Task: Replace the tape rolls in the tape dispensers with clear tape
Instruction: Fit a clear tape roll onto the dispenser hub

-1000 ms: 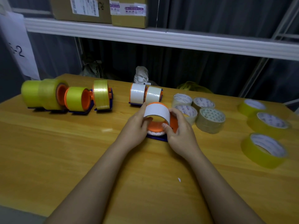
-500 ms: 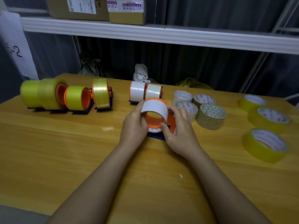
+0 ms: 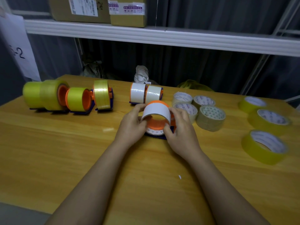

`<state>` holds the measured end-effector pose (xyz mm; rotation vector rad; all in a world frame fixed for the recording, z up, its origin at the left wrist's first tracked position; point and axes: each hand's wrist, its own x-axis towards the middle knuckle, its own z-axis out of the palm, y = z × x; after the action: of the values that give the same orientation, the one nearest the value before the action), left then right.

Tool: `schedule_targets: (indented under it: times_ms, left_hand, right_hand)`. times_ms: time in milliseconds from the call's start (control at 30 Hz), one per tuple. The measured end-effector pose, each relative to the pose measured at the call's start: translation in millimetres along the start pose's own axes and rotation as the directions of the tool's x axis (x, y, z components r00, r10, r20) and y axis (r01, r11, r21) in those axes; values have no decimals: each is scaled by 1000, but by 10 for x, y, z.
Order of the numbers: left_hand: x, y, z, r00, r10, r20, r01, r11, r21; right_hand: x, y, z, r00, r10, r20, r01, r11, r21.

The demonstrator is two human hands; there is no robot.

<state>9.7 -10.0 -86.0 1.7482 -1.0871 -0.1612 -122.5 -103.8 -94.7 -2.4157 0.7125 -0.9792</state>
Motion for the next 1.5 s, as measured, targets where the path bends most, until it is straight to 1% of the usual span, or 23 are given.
schedule_targets:
  times_ms: [67, 100, 133, 167, 200, 267, 300, 367, 433, 500, 533, 600, 667, 767, 867, 933, 1000, 1100, 1133, 1200, 1333, 1433, 1500]
  left_hand:
    - [44, 35, -129, 972, -46, 229, 84, 984, -159]
    - [68, 55, -177, 961, -57, 270, 102, 982, -157]
    - [106, 114, -210, 960, -82, 269, 121, 984, -129]
    - [152, 120, -224, 959, -114, 260, 156, 976, -150]
    - [185, 93, -228, 958, -142, 249, 198, 956, -215]
    - [145, 134, -195, 953, -192, 234, 264, 904, -335]
    - [109, 187, -174, 940, -204, 273, 299, 878, -375]
    - [25, 212, -127, 916, -175, 362, 338, 822, -458]
    - [-35, 265, -97, 928, -168, 333, 336, 764, -551]
    - [-31, 327, -63, 956, -144, 256, 271, 771, -577]
    - [-33, 332, -43, 968, -115, 223, 225, 791, -568]
    - [-65, 340, -4, 986, -35, 163, 119, 832, -541]
    - [-101, 349, 45, 996, 22, 87, 26, 860, -509]
    - [-153, 362, 151, 992, 125, -3, -112, 875, -470]
    - [-195, 333, 236, 980, 200, 3, -177, 874, -453]
    - [-207, 319, 265, 980, 201, 5, -177, 876, -449]
    - [-207, 325, 280, 990, 141, 16, -116, 868, -483]
    - [-191, 330, 296, 993, 16, 116, 53, 822, -567]
    - [-183, 322, 301, 994, 5, 110, 58, 830, -554]
    - [-178, 321, 302, 998, 20, 60, 14, 858, -514]
    - [-186, 360, 282, 998, -2, -57, -27, 872, -488]
    - [-194, 382, 267, 993, -29, -113, -26, 888, -460]
    - [-165, 366, 239, 983, -84, -165, 4, 900, -436]
  right_hand:
    - [4, 44, -56, 997, 5, -75, -1, 998, 57]
    - [6, 58, -89, 993, 6, -120, 6, 995, 98]
    - [13, 63, -120, 987, 12, -163, 12, 989, 146]
    - [16, 63, -143, 982, 9, -190, 26, 983, 181]
    - [19, 52, -156, 978, -19, -209, 59, 981, 187]
    - [1, 18, -147, 959, -134, -248, 171, 975, 138]
    - [-5, 9, -129, 946, -193, -262, 230, 966, 118]
    - [-12, -7, -104, 923, -274, -272, 311, 945, 103]
    - [-17, -35, -102, 914, -289, -284, 338, 931, 140]
    - [-16, -72, -131, 936, -219, -276, 297, 912, 284]
    - [-15, -85, -135, 955, -147, -257, 241, 891, 384]
    - [-18, -120, -149, 985, 11, -174, 94, 805, 585]
    - [-17, -159, -175, 994, 103, -46, -39, 698, 715]
    - [-30, -224, -166, 985, 125, 123, -173, 580, 796]
    - [-30, -188, -72, 973, 155, 170, -227, 537, 813]
    - [-32, -155, -5, 959, 205, 197, -277, 514, 812]
    - [-26, -137, 17, 950, 255, 182, -296, 541, 787]
    - [-21, -125, 32, 959, 261, 110, -254, 619, 744]
    - [-24, -120, 39, 964, 252, 88, -236, 648, 725]
    - [-30, -127, 50, 971, 233, 55, -204, 687, 698]
    - [-19, -178, 48, 985, 170, 12, -131, 709, 693]
    - [-14, -196, 58, 987, 161, -6, -113, 721, 683]
    - [-23, -187, 59, 989, 136, -52, -72, 768, 636]
